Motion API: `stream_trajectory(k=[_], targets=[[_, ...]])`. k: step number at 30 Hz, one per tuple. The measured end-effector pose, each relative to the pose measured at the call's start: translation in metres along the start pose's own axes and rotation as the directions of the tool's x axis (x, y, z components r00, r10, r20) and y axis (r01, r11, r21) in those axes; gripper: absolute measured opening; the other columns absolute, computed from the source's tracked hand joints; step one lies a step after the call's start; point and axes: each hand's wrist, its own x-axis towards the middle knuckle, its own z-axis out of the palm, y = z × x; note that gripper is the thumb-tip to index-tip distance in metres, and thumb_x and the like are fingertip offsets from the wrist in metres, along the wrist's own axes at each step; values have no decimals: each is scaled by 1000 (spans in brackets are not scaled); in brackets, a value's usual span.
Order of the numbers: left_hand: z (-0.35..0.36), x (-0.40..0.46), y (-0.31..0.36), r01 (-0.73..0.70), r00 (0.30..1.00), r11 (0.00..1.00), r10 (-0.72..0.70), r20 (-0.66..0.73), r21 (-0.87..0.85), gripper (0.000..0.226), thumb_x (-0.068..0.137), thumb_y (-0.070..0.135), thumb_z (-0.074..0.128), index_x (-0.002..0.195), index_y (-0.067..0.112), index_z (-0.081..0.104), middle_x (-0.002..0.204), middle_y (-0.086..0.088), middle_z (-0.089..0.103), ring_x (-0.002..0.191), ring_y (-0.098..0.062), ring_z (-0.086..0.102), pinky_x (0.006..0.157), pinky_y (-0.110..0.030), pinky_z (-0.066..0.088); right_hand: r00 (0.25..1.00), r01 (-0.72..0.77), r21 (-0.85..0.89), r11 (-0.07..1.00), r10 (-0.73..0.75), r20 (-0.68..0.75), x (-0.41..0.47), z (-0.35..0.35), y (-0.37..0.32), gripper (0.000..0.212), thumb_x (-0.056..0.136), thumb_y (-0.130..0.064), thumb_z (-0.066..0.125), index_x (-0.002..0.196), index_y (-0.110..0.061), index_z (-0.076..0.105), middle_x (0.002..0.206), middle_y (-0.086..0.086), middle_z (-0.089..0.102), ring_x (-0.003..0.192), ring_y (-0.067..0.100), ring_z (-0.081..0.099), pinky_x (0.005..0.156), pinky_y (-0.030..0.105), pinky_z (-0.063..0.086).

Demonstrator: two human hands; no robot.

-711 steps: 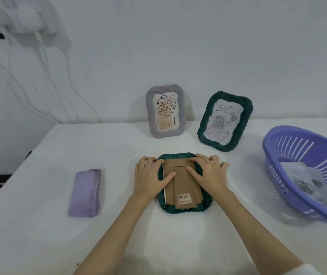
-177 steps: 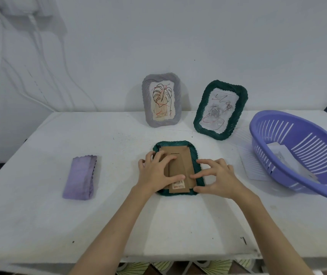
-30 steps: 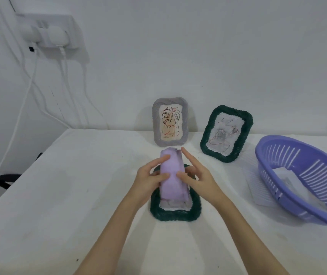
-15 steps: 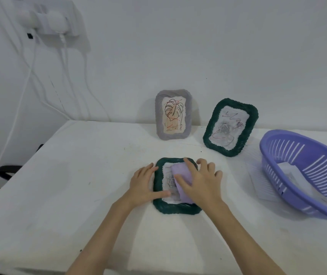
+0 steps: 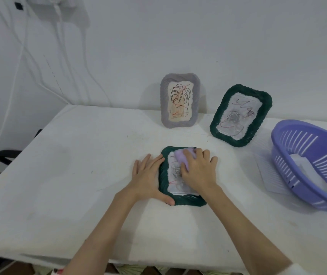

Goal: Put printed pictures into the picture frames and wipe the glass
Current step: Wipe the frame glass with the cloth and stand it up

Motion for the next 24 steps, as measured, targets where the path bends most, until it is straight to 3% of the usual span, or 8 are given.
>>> stream_trajectory(k=[5,9,12,15,19,22,24], targets=[[0,1,1,9,1000,1000,-9,3,6,142,32,73,69,146,29,-2,155,17,-1,141,-9,-20,112,-43,-21,993,119,35,992,-119,-4,6,3,-7,42,82,-41,33,104,-26,65,93,5,63,80,27,52,69,37,33],[0,0,2,9,1000,1000,-9,-6,-11,136,40,65,79,146,31,1,154,18,1,142,-10,-20,112,-44,-21,975,213,67,975,-207,-84,-6,-4,-11,37,82,-43,37,101,-32,67,88,-2,63,76,25,50,67,33,19],[-1,-1,3,30,1000,1000,-30,-6,0,134,45,61,81,147,27,2,154,17,1,142,-11,-19,112,-44,-21,953,256,3,967,-252,-166,-22,-13,-4,31,79,-40,41,92,-32,69,80,-5,61,73,24,50,66,34,20],[0,0,3,35,999,999,-35,-4,-2,135,44,61,82,147,27,2,154,17,1,141,-9,-20,112,-44,-22,959,149,-101,984,-169,-230,-30,-14,11,15,73,-31,58,80,-25,70,73,-2,61,70,25,50,69,38,27],[-2,0,3,32,999,999,-32,7,5,135,44,61,82,147,26,2,154,17,1,142,-9,-18,113,-44,-20,987,32,-164,986,-57,-148,-10,-7,9,17,59,-24,78,73,-20,70,70,0,59,67,26,51,69,40,28],[-2,-1,4,35,999,999,-35,8,16,134,45,61,82,147,26,1,154,16,1,142,-10,-16,113,-44,-19,993,100,-70,993,-104,-59,5,-7,-5,30,51,-18,82,78,-25,70,74,-2,63,68,25,53,65,39,39],[-2,0,4,32,999,999,-32,4,23,134,46,62,81,147,26,1,154,15,1,142,-11,-16,113,-44,-19,977,207,32,978,-205,-53,1,-9,-8,25,64,-21,72,87,-29,69,84,-3,66,73,26,54,68,37,35]])
